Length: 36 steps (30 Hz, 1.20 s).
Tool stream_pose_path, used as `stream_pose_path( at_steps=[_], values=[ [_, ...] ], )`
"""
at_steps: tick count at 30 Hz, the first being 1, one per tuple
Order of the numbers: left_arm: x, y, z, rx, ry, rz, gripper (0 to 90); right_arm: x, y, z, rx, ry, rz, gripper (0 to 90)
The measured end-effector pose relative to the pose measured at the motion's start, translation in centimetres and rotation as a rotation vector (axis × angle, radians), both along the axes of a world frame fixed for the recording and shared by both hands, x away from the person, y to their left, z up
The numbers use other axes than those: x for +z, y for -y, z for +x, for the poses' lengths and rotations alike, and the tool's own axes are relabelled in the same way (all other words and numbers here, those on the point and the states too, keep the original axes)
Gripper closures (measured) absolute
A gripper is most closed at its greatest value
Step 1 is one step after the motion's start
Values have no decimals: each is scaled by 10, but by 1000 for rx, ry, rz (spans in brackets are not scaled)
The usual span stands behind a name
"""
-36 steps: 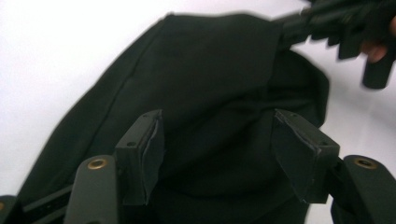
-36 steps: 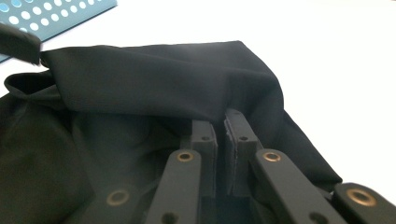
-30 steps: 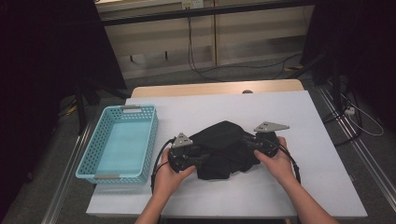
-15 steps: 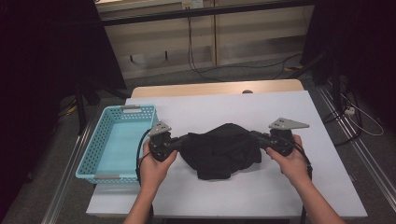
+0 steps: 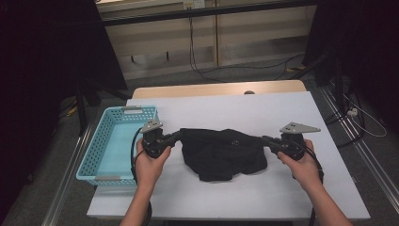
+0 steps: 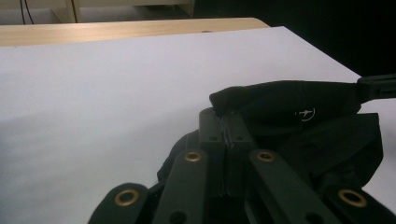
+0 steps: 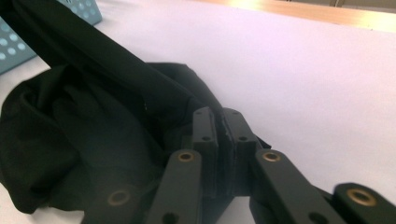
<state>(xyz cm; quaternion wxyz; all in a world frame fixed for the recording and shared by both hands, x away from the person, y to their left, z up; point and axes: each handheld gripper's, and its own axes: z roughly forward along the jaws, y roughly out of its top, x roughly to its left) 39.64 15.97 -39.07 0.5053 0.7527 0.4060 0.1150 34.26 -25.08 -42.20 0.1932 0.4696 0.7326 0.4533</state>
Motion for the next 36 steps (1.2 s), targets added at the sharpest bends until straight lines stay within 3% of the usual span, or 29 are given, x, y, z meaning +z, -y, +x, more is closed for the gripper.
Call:
stream_pose_path(
  at_steps=[3,7,17,23,30,33,36],
  values=[
    [0,0,0,-3,-4,3,889,-3,-1,1,3,-10,-9,811],
    [-1,4,-1,-12,-7,7,888,-2,-2,-1,-23,5,-26,707],
    [-3,8,-3,-26,-12,21,887,7,-16,-15,11,37,-19,655],
    [-3,8,-5,-30,-14,26,887,2,-22,-16,9,-15,-27,651],
    [-10,16,-10,-64,-45,46,886,-11,-30,-4,-5,-25,-42,485],
    [-14,19,-14,-81,-62,56,885,-15,-37,2,2,-34,-52,549],
    [-16,20,-16,-92,-69,64,885,-17,-42,5,28,-20,-101,763]
  ],
)
